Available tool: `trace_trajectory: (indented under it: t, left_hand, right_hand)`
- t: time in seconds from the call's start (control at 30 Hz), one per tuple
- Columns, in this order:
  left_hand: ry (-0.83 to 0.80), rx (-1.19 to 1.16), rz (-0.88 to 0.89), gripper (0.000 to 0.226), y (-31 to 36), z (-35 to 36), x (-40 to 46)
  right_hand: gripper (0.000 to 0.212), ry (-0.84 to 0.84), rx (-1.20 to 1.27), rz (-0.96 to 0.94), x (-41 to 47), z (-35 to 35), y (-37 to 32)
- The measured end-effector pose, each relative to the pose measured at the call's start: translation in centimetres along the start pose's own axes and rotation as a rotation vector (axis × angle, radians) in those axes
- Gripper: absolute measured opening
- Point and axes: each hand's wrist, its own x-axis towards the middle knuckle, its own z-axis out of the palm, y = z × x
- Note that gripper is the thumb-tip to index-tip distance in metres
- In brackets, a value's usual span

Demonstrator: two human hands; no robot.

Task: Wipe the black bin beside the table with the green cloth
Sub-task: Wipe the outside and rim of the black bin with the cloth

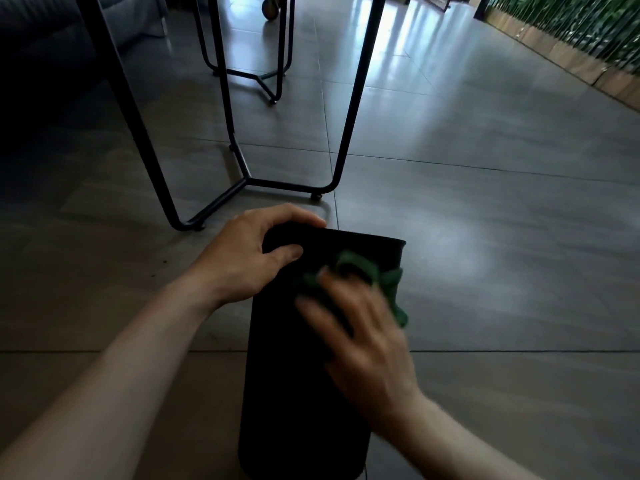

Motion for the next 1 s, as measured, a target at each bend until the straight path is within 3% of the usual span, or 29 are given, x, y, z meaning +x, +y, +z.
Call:
trace_trajectory:
  t: [0.1, 0.13, 0.2, 0.33, 0.4, 0.57, 0.63, 0.73, 0.8, 0.87, 0.93, 1.0]
  left_hand:
    - [0.005, -0.013, -0.021, 0.041, -0.2, -0.1, -0.2]
    - [-0.002, -0.021, -0.016, 0.041, -0.1, -0.1, -0.2]
    - [-0.011, -0.021, -0.003, 0.041, 0.2, 0.1, -0.1]
    - [-0.052, -0.036, 0.022, 0.04, 0.7, 0.4, 0.1]
    - [-0.047, -0.039, 0.015, 0.04, 0.6, 0.2, 0.0]
    - [-0.002, -0.026, 0.005, 0.04, -0.1, 0.1, -0.1]
    - [0.006, -0.002, 0.013, 0.041, -0.1, 0.3, 0.2]
    - [-0.022, 0.009, 0.026, 0.042, 0.1, 0.5, 0.6]
    - [-0.016, 0.012, 0.029, 0.041, 0.0, 0.5, 0.6]
    - [0.003, 0.009, 0.02, 0.042, 0.0, 0.4, 0.5]
    - [-0.001, 0.008, 0.01, 0.042, 0.0, 0.6, 0.5]
    - [-0.005, 0.022, 0.02, 0.043, 0.1, 0.9, 0.6]
  right_hand:
    - [0.036, -0.21, -0.051, -0.404, -5.5, -0.2, -2.3]
    - [0.035, -0.244, -0.059, -0.451, -5.7, -0.7, -2.2]
    - [0.032, -0.158, 0.006, -0.368, -3.4, -0.9, -1.0]
    - [0.035, 0.075, -0.006, 0.085, 3.4, -1.6, 1.2]
    - [0.034, 0.062, 0.009, 0.091, 2.7, -0.9, 0.3]
    - [0.032, -0.224, 0.045, -0.399, -4.4, -0.6, -2.0]
    - [0.033, -0.161, 0.07, -0.31, -2.6, -1.0, -0.4]
    - [0.041, -0.004, 0.017, 0.073, 2.1, -1.7, 2.1]
    - [0.045, 0.001, 0.012, 0.153, 2.8, -1.6, 2.0]
    - [0.037, -0.037, 0.023, 0.011, 0.1, -0.9, 0.7]
    - [0.031, -0.143, 0.047, -0.246, -3.2, -1.1, -0.5]
    - [0.031, -0.203, 0.061, -0.352, -3.9, -1.7, -0.2]
